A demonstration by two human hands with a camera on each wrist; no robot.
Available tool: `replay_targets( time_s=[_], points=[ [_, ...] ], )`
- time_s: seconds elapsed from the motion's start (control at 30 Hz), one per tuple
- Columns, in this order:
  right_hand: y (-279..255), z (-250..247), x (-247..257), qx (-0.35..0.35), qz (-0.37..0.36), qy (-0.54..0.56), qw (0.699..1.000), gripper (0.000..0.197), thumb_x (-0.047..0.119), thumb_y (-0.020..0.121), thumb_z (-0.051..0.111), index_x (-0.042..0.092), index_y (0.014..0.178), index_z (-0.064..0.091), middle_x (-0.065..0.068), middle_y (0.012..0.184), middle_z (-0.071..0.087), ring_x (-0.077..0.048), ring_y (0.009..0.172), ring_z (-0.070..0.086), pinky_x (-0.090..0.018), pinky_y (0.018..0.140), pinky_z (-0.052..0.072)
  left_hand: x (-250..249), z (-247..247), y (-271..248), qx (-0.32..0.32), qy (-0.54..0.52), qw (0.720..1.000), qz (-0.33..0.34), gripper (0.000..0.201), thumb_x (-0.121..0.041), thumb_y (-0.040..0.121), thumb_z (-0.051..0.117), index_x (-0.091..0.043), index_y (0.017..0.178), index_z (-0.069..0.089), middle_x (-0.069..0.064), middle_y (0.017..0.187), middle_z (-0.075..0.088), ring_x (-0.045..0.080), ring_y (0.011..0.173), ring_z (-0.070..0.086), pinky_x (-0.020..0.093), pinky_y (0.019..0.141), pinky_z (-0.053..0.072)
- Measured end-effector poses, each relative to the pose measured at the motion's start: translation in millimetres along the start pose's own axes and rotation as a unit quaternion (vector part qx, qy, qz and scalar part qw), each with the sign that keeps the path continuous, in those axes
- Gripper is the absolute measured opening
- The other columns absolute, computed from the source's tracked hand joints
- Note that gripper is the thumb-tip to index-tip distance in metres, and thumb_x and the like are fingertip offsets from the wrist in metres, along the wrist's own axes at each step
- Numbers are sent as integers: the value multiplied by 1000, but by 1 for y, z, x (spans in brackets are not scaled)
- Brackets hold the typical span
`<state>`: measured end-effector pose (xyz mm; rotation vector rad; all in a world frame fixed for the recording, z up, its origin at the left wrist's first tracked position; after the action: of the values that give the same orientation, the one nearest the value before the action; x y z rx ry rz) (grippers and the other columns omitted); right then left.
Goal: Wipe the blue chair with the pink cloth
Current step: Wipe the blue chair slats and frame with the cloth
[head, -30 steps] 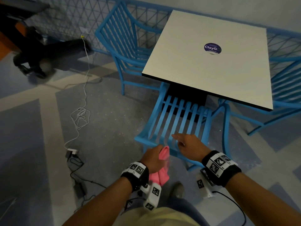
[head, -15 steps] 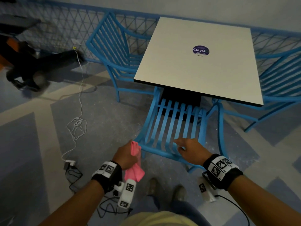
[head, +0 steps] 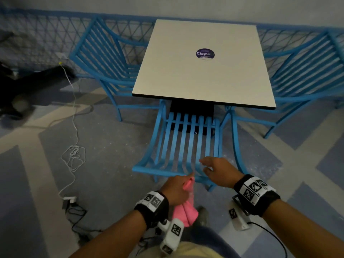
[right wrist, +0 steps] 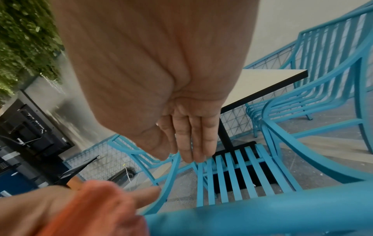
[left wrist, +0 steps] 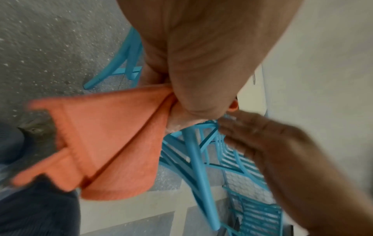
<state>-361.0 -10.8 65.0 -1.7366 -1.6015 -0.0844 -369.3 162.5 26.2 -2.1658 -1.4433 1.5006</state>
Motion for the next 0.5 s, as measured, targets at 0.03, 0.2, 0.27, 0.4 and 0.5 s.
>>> replay_targets(
  time_s=[0.03, 0.2, 0.27, 0.4, 0.5],
  points=[
    [-2, -3, -4, -6, 2, 2, 1000, 41, 14, 96, 52, 13, 137, 55, -7, 140, 59, -23, 127, 57, -31, 105, 44, 4, -13, -9, -7, 0, 1000, -14, 28, -12, 89, 66, -22, 115, 72, 5, 111, 75, 21, 105, 70, 37, 96, 58],
    [-6, -8, -19, -3, 17, 16, 1000, 43, 17, 97, 52, 14, 140, 52, -7, 141, 58, -23, 129, 55, -35, 108, 45, 66, -97, -46, -112, 18, 983, -147, 31, -23, 75, 86, -20, 54, 63, -10, 50, 58, 2, 50, 53, 21, 52, 42],
    [-6, -8, -20, 1, 18, 18, 1000, 43, 17, 98, 52, 14, 141, 51, -7, 141, 58, -23, 130, 54, -35, 109, 44, 91, -112, -52, -129, 16, 970, -207, 32, -25, 71, 88, -22, 51, 64, -11, 45, 56, 6, 50, 55, 23, 49, 39],
    [-7, -7, -22, 2, 20, 18, 1000, 42, 22, 97, 52, 15, 139, 53, -7, 141, 58, -23, 127, 56, -36, 109, 44, 93, -100, -47, -129, 58, 955, -262, 28, -25, 76, 84, -11, 98, 73, 9, 98, 77, 27, 99, 75, 28, 72, 53],
    [-11, -8, -25, 2, 18, 12, 1000, 42, 23, 97, 51, 16, 139, 54, -6, 142, 57, -24, 128, 55, -35, 109, 44, 82, -72, -36, -150, -14, 949, -277, 37, -19, 81, 78, 0, 112, 68, 11, 113, 73, 23, 107, 71, 30, 85, 53]
  ],
)
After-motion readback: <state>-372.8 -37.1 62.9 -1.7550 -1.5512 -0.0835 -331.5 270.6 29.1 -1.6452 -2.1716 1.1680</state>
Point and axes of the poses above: each hand's wrist, its own y-axis towards the middle knuckle, its own z-axis out of the palm, x = y × z, the point moved 6 cm from there along y, towards the middle knuckle
